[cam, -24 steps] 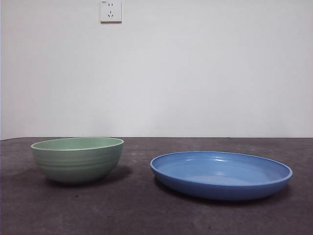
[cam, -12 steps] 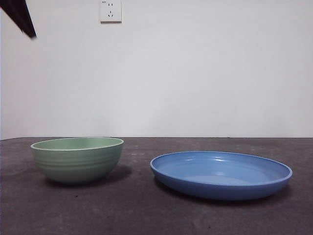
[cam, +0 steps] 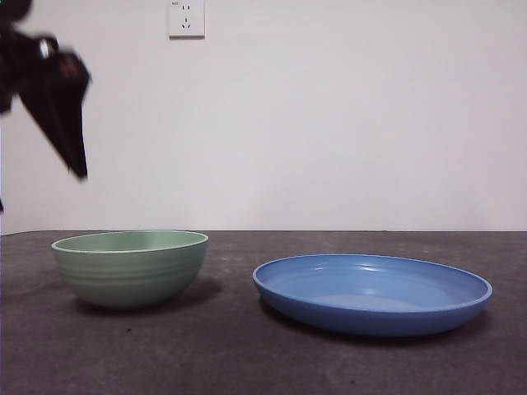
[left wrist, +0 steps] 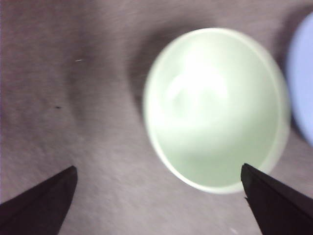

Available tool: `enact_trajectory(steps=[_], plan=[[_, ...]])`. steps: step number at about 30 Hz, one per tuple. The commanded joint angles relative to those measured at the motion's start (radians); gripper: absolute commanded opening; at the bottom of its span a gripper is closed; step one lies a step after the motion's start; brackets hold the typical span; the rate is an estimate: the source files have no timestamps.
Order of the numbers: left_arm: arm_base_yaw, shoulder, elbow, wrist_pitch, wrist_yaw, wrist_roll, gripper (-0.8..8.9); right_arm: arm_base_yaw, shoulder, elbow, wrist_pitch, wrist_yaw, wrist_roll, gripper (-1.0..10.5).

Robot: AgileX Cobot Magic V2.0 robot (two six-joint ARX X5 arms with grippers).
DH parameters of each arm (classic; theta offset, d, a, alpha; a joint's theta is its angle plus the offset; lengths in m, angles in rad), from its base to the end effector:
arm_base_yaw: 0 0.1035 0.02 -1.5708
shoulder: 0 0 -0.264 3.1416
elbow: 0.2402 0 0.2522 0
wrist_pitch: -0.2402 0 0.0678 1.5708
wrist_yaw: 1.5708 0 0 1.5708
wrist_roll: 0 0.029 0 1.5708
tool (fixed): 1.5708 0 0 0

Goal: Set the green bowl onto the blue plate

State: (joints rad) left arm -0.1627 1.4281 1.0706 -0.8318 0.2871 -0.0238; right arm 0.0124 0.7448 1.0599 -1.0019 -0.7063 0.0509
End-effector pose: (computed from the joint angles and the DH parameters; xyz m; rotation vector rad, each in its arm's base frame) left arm 0.2636 -0.0516 0.2466 -0.0951 1.2009 -0.3810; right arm 0.1095 0.0202 0.3584 0.2854 0.6776 0.6735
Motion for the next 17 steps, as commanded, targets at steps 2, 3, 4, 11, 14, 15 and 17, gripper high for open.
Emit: enact_trajectory(steps=[2,3,4,11,14,15,17], plan=[[-0.013,0.108,0.02,0.05,-0.034,0.005,5.52,0.002,0.005,0.016,0.004,-0.001,-0.006,5.5],[-0.016,0.13,0.02,0.065,-0.034,0.004,5.52,0.002,0.005,0.016,0.005,-0.001,-0.006,5.5],[-0.018,0.154,0.02,0.081,-0.034,0.004,5.52,0.002,0.005,0.016,0.005,-0.001,-0.006,5.5],[-0.031,0.248,0.02,0.156,-0.034,-0.027,5.51,0.002,0.005,0.016,0.005,-0.001,-0.006,5.5],[-0.038,0.253,0.02,0.172,-0.034,-0.04,5.06,0.002,0.005,0.016,0.005,-0.001,-0.006,5.5],[-0.04,0.253,0.021,0.174,-0.034,-0.043,4.79,0.002,0.005,0.016,0.005,-0.001,-0.006,5.5],[-0.047,0.253,0.021,0.174,-0.033,-0.048,4.01,0.002,0.005,0.016,0.005,0.0,-0.006,5.5]])
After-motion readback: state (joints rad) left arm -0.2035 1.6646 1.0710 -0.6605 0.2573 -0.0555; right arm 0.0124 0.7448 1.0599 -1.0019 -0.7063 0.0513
